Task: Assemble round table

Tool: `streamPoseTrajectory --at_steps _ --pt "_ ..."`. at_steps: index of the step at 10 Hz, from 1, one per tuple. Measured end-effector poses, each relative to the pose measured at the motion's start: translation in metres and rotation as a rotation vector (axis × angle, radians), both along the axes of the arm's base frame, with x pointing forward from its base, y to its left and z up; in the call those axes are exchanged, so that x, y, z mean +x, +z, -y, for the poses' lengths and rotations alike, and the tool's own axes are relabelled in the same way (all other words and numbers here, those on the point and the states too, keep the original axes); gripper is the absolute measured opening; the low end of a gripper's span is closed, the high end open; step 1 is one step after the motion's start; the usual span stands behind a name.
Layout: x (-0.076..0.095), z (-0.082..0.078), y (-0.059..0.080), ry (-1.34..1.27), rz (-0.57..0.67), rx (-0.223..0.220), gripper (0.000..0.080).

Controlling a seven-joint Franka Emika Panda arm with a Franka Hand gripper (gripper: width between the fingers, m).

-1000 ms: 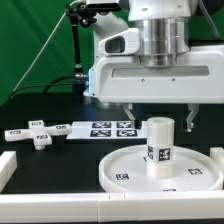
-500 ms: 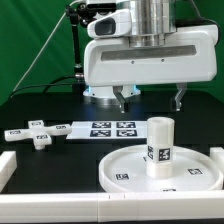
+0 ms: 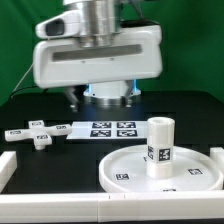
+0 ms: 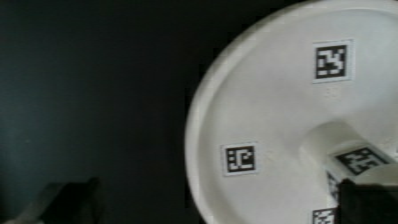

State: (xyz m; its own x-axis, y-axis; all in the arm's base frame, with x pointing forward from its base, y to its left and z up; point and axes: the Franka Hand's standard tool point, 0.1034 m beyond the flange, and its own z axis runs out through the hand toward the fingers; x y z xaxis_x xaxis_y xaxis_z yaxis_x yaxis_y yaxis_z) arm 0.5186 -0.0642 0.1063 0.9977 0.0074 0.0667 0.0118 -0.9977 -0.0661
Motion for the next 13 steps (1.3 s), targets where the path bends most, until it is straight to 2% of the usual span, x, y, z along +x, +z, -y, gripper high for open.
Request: streamPoseTrajectory --at_steps 1,5,6,8,10,11,13 --pt "-0.003 0.009 -0.001 -0.016 -0.001 -0.002 0.0648" --pt "-0.002 0.010 -0.002 -0.023 0.005 -0.005 0.0648" --pt "-0.002 0.022 -0.002 -0.053 0.039 -0.023 0.0648" --pt "-0.027 0.047 -0.011 -0.143 0.029 -0.024 0.0648" --pt "-0.046 0.068 -0.020 -0.168 0.022 -0.032 0.0648" --pt "-0.049 0.074 -0.021 -0.179 0.021 -0.031 0.0648" --pt "-0.047 0.069 -0.021 -0.167 0.022 -0.030 0.0648"
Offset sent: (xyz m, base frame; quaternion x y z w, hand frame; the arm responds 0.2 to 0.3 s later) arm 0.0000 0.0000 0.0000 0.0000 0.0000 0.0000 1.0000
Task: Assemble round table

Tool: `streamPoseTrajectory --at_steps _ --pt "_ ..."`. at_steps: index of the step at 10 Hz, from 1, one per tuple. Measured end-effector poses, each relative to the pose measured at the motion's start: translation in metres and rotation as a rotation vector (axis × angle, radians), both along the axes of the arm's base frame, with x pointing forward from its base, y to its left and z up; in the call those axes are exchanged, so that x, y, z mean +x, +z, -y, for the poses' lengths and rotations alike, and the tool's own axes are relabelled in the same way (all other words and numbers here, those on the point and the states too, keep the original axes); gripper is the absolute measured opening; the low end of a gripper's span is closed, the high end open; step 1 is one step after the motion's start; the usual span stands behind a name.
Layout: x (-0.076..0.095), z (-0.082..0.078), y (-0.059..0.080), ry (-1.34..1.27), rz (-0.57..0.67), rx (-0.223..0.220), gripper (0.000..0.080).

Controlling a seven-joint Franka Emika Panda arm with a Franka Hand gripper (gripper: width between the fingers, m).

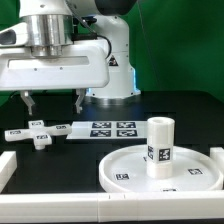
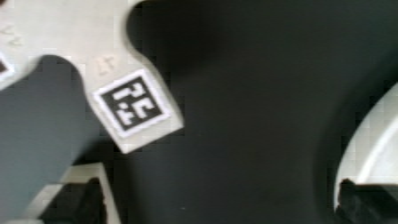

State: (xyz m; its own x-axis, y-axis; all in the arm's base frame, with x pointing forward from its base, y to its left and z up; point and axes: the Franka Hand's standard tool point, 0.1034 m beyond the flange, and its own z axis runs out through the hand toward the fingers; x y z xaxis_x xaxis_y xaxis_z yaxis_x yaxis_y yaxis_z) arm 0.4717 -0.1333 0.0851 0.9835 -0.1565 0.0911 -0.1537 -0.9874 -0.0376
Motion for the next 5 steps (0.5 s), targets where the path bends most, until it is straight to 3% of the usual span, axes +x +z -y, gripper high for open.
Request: streamPoseTrajectory --at_steps 2,5 --pt "-0.001 0.004 0.000 -0.013 0.000 0.000 0.0648" --pt "-0.023 0.041 -0.006 -0.163 -0.022 -0.011 0.0648"
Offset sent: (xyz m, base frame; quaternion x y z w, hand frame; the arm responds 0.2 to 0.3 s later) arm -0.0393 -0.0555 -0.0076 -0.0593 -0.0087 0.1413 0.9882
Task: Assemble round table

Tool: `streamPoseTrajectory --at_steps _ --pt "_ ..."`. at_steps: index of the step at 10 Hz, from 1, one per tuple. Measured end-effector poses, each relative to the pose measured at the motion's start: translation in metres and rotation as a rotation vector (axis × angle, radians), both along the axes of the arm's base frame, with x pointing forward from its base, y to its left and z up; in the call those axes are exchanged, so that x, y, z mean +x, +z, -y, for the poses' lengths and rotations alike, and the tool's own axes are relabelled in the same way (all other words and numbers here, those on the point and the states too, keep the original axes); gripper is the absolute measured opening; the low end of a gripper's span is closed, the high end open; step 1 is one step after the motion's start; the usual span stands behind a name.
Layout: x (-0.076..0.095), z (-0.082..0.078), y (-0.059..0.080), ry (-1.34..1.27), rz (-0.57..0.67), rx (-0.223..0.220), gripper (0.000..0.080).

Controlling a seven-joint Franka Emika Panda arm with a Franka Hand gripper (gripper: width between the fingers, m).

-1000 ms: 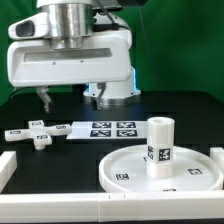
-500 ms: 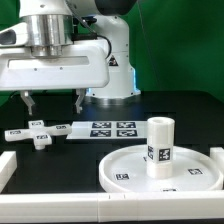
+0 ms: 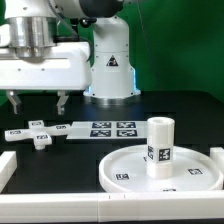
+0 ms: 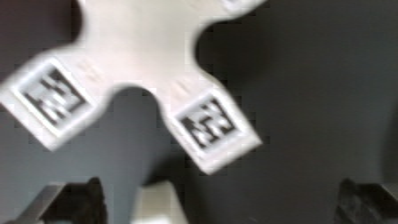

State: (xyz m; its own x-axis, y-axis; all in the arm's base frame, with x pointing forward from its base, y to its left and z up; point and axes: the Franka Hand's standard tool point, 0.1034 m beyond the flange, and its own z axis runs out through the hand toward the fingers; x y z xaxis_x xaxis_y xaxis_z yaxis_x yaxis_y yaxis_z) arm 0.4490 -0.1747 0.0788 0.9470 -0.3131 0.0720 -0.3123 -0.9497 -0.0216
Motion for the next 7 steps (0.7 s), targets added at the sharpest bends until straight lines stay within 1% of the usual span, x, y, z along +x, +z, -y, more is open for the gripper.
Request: streamPoseTrajectory --at_steps 1,4,5,6,7 --pt "-0.005 0.007 -0.003 -0.013 -0.009 -0.003 0.0648" --pt "-0.004 0.006 -0.004 -0.009 -0.010 -0.003 0.0648" --pt "-0.006 0.006 -0.006 -0.030 -0.017 0.001 0.0648" --pt "-0.010 0.008 -0.012 -0.086 -0.041 0.011 0.0648" --pt "-0.016 0.007 -0.016 -0.122 -0.075 0.031 0.0648"
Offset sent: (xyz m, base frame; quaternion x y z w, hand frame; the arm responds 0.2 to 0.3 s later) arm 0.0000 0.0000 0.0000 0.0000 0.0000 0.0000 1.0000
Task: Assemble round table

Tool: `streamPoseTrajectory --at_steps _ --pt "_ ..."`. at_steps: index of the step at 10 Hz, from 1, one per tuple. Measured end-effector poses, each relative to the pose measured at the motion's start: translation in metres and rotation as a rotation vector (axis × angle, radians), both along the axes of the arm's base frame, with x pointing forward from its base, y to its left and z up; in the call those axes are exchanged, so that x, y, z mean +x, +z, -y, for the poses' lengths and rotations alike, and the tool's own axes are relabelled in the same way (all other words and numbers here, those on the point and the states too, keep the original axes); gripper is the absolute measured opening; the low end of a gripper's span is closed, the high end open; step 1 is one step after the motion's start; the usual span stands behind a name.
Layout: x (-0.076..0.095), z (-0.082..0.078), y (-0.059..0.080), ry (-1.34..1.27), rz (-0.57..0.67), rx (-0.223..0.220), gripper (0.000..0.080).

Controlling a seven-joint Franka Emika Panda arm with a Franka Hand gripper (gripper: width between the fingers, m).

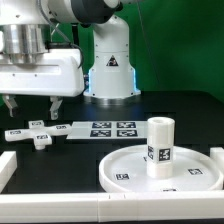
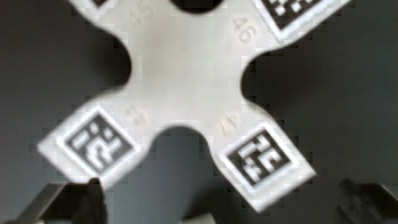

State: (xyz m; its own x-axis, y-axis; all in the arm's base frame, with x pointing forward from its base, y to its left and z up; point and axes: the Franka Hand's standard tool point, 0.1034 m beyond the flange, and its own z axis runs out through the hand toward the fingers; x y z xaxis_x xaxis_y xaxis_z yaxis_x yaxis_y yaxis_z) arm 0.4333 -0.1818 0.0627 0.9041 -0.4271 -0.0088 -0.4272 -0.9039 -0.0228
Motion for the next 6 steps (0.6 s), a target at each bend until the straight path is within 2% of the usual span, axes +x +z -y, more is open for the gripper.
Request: streamPoseTrajectory --at_steps 1,2,5,6 --pt "-0.0016 -0.0021 0.0012 -0.008 -0.025 0.029 0.0648" --pt "-0.0027 -0.0015 0.0006 -0.015 -0.023 0.035 0.0648" --pt "-0.0030 -0.0021 -0.0008 -0.013 -0.024 0.034 0.0648" --pt "-0.0047 0.0001 -0.0039 -0.001 -0.017 0.020 0.0648"
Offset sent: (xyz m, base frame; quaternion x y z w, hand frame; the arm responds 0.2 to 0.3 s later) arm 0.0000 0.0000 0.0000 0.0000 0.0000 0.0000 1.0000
